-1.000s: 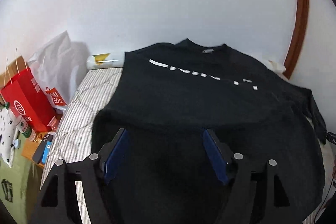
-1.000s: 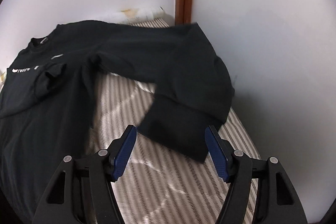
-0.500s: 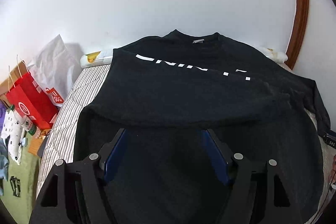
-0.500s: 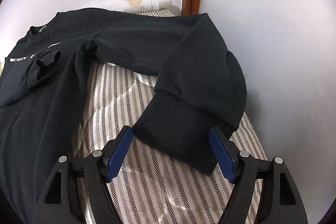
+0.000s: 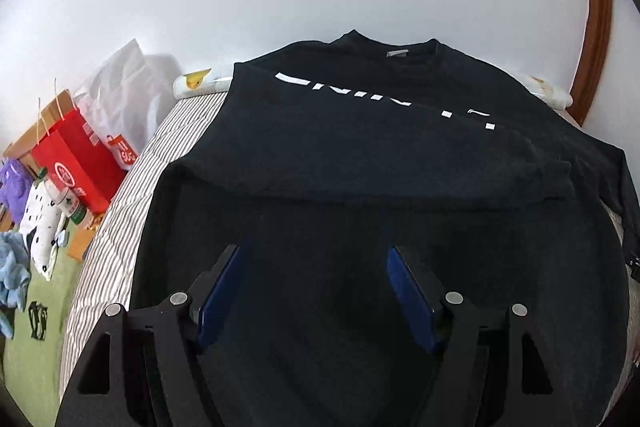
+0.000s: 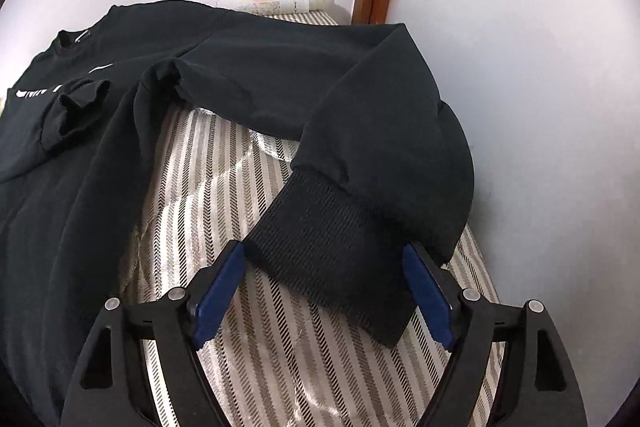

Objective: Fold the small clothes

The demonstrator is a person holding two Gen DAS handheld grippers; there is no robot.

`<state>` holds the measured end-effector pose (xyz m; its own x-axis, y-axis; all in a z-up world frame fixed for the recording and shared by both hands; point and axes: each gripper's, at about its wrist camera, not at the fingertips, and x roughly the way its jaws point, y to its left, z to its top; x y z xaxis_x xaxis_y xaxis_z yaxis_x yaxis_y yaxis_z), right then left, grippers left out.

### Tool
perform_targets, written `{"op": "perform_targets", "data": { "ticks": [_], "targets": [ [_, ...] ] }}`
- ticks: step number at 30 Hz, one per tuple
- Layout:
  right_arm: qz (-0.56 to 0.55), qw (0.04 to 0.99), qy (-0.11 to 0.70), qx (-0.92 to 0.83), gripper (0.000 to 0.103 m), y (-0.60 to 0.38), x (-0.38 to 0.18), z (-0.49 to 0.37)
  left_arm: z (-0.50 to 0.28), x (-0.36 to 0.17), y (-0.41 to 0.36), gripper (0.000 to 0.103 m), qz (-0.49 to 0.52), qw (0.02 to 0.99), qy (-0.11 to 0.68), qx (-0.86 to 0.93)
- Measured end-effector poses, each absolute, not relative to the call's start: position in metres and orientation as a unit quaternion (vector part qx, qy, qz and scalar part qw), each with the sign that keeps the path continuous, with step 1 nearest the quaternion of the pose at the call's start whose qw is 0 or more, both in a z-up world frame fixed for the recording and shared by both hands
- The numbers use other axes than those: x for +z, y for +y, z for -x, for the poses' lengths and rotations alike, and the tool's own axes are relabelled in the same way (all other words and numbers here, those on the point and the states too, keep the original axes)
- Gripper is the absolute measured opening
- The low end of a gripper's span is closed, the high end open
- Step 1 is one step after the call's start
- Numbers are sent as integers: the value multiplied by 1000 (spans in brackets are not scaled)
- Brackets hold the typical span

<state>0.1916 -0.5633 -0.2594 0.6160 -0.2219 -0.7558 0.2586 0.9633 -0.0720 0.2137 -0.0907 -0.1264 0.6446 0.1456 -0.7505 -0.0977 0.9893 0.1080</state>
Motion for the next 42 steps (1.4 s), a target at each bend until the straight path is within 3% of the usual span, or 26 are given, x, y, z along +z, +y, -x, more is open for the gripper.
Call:
{"op": "perform_targets", "data": {
  "ticks": [2,4,6,7,11,19,28,42],
  "targets": [
    [-13,902,410,-132,73,-564,-260,-191,-210,-126,-93,72,-29,906,416,70],
    [2,904,403,-142,38,-566,-259,-191,-207,-124,-94,72,-30,907,414,74],
    [3,904,403,-139,18,-571,-258,-190,-203,-120,-93,72,-28,908,411,76],
    [-4,906,403,-131,16,-575,-258,-190,-202,-119,-92,72,-28,909,409,76],
    [-35,912,394,-107,14,-583,-245,-181,-197,-110,-81,72,-17,913,400,80],
    [-105,935,330,-78,13,-564,-167,-154,-210,-98,-55,72,3,918,391,67],
    [-103,949,295,-37,12,-445,-88,-158,-228,-95,1,72,16,920,390,35],
    [-57,942,323,73,12,-236,-86,-266,-258,-114,99,72,31,917,393,68]
  ]
}}
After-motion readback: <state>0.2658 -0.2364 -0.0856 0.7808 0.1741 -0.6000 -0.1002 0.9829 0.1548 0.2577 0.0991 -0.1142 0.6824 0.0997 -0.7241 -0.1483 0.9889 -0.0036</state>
